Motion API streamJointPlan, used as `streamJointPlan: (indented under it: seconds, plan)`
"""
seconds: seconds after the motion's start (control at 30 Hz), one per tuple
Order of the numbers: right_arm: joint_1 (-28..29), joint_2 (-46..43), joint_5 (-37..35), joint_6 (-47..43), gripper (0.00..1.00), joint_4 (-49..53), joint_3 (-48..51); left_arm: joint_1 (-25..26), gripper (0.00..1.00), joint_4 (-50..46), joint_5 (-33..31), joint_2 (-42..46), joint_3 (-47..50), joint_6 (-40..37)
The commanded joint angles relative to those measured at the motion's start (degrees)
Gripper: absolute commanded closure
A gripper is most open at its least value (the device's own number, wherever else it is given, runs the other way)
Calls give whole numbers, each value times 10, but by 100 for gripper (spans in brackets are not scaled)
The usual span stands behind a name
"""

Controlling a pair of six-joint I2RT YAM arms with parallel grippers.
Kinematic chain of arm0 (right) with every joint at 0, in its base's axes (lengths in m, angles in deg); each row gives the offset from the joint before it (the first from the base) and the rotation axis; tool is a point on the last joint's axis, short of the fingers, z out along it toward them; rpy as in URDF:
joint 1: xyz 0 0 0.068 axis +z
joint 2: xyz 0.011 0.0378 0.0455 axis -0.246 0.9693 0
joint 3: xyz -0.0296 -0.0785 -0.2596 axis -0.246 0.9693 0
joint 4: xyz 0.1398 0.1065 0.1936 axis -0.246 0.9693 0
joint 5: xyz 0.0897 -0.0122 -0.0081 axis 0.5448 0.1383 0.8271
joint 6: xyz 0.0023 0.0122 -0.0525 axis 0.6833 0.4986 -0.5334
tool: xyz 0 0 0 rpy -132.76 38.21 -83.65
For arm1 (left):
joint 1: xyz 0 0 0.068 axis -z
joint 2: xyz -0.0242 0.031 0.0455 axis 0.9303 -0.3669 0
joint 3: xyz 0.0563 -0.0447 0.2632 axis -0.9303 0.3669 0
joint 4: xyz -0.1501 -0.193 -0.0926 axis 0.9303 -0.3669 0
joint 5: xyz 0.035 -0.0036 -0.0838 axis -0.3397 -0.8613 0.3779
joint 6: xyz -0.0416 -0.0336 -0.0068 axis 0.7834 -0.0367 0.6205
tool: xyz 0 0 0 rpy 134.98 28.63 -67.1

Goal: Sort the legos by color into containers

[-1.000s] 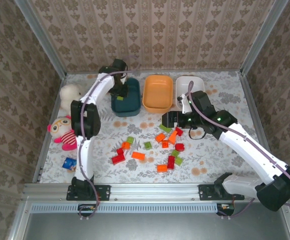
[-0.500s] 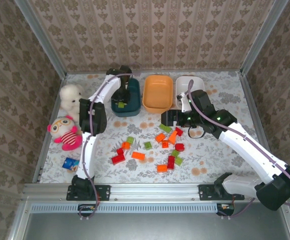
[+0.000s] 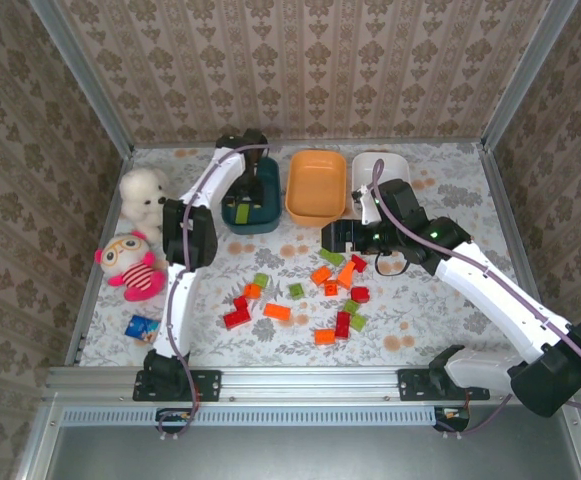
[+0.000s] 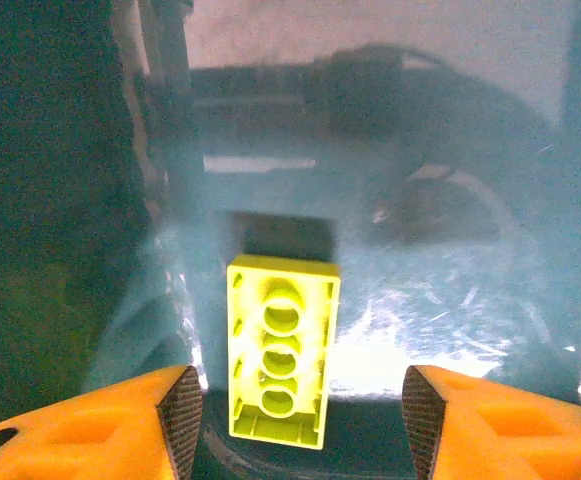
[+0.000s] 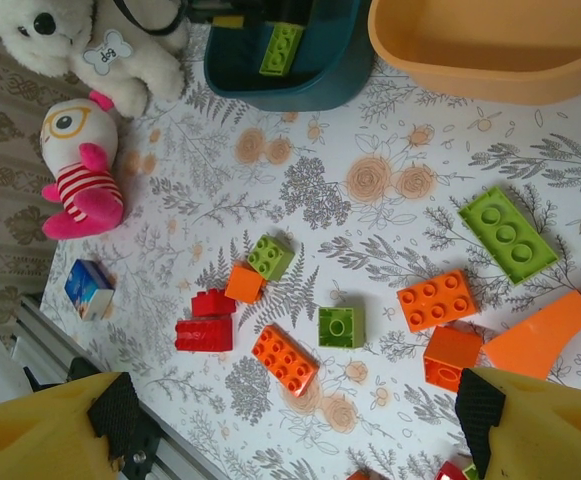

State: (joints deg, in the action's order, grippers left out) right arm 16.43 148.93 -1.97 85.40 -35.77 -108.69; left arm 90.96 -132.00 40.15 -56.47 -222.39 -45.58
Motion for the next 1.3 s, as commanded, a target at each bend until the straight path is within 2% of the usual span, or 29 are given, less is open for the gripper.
streamJointPlan:
  seconds: [0.0,0.1,0.3,0.37,0.47,0.63,0.77,0.9,1.03,1.27]
  plan:
    - [10,2,3,-29,14,23,-23,6,38,-13,0,45,-42,23]
    - [36,23,-13,-68,15,47,-45,5,34,26,13,120,8,58]
    - [110,98,-42,-120,16,80,-94,-7,24,282,49,408,360,141]
    - [136,136,-48,-125,16,83,-103,-7,23,333,55,486,457,156]
    - [167,178,-54,-116,17,79,-108,-6,24,348,56,589,568,173]
    - [196,261,-21,-71,19,73,-136,12,25,310,12,763,722,203]
    - [204,341,12,-15,19,65,-180,16,25,254,-37,895,804,241]
    - [206,406,47,77,20,21,-215,18,25,214,-51,985,846,256]
    - [219,463,50,181,25,-17,-233,19,25,182,-54,1020,848,253]
    - [232,525,-3,273,31,-18,-275,22,25,164,-25,1052,843,230]
